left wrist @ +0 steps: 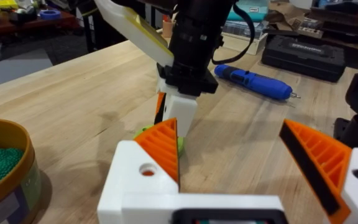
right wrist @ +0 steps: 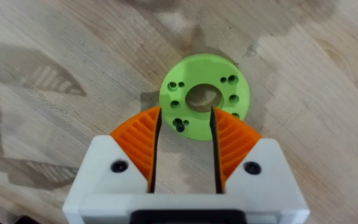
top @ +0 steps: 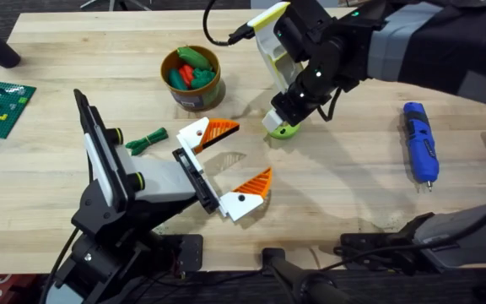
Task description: Pick up the gripper from the table and insert it into the empty holder that is missing its gripper. Then pick up a screw, insert it into the mounting hole, and use the screwdriver to tighten it. Finally, clean up the table by picking up the vegetable and placing it into the bucket.
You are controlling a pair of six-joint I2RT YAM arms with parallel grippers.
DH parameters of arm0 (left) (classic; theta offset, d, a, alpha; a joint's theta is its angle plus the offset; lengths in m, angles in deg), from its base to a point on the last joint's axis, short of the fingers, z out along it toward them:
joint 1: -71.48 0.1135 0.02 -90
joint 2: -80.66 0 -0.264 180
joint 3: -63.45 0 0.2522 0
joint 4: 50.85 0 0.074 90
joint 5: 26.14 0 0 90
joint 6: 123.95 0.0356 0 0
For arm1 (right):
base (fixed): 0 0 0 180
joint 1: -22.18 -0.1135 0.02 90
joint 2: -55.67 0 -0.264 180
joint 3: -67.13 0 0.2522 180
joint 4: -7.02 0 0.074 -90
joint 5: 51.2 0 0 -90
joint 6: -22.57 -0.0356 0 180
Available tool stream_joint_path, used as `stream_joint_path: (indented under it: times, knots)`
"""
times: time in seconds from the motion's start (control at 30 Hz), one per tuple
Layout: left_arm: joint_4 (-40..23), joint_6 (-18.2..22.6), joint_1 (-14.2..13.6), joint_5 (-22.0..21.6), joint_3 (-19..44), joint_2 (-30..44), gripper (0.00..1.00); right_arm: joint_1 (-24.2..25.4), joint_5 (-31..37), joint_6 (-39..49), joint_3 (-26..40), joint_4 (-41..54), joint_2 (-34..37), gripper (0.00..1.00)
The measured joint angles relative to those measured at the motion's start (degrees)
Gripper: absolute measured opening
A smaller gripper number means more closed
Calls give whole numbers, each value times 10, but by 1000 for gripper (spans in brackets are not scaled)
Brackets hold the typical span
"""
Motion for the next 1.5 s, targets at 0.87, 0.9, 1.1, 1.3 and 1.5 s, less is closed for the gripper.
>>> stream_joint_path:
  times: [0.87, 0.9, 1.1, 1.3, 1.5]
  knots:
    - [0, -2, 0, -1, 0, 0, 987, -48, 24, -74, -26, 43, -164, 451]
    - [0, -2, 0, -1, 0, 0, 987, -50, 27, -78, -42, 27, -164, 451]
    - [0, -2, 0, -1, 0, 0, 987, -50, 35, -103, -127, -46, -149, 451]
    - [0, -2, 0, -1, 0, 0, 987, -50, 39, -108, -136, -98, -129, 451]
    - [0, -2, 0, -1, 0, 0, 987, -50, 48, -108, -136, -102, -87, 451]
